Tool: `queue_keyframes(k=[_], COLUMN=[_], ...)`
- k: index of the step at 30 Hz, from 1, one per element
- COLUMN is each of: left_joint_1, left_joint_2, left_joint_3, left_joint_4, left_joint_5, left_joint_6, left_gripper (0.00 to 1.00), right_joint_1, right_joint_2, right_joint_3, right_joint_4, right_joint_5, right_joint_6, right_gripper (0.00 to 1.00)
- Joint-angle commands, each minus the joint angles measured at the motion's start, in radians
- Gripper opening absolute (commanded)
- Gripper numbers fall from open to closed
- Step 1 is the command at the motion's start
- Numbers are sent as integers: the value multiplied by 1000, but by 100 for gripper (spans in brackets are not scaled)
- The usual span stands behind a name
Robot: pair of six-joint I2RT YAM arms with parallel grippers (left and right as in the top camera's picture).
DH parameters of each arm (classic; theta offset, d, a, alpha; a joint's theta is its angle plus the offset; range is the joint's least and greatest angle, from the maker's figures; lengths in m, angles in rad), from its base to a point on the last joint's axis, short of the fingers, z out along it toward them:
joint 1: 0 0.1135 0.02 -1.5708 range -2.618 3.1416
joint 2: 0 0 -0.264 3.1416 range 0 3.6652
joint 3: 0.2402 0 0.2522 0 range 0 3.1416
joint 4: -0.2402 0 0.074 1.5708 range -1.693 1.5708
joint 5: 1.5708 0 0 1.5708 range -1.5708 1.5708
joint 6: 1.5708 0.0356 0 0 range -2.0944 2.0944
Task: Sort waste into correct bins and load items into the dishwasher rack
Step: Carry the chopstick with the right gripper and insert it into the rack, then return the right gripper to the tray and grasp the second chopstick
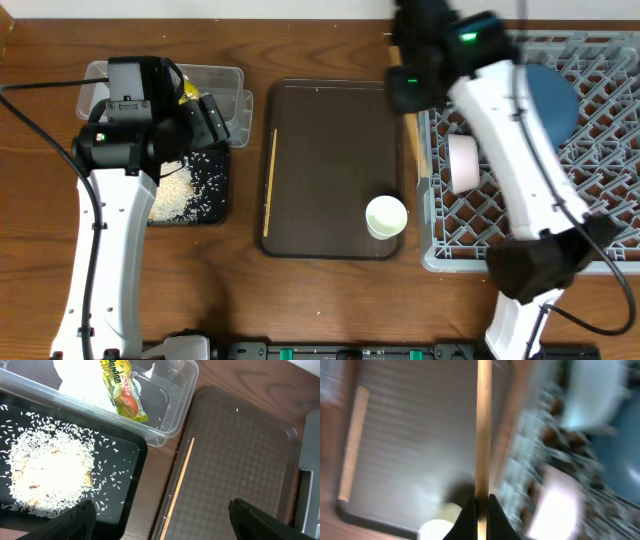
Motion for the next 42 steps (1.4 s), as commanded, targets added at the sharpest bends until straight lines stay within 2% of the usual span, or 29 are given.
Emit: queue_keyframes(k=[1, 6, 11, 18, 24, 25, 27, 29, 37, 42], left_joint_1=[3, 3, 3, 3, 3, 3, 3, 3, 3, 3], left_joint_2=[6, 6, 6, 6, 6, 6, 6, 6, 6, 6], left_joint_3=[0, 0, 0, 0, 0, 0, 0, 0, 0, 0], left_joint_4=[-2, -2, -2, -2, -2, -2, -2, -2, -2, -2], left_joint_5=[-6, -6, -6, -6, -6, -6, -6, -6, -6, -6], left_joint_6=[2, 2, 3, 2, 3, 2, 2, 2, 2, 2], left_gripper=[88, 88, 88, 88, 88, 88, 88, 88, 88, 88], right_joint_1=[-46, -94, -102, -103, -105, -105, -105, -105, -81, 10], right_joint_2=[45, 45, 45, 45, 45, 45, 45, 45, 31, 32], right_joint_3=[-50, -175, -291, -368, -375, -375, -375, -374, -229, -177], right_joint_4=[-25, 32, 125, 195, 206, 206, 208, 217, 225, 310], right_joint_5=[46, 38, 46, 93, 99, 99, 99, 99, 18, -53], right_joint_6=[-138, -135, -69, 81, 108, 109, 111, 110, 95, 109], right_gripper=[1, 1, 1, 1, 1, 4, 28, 35, 38, 38])
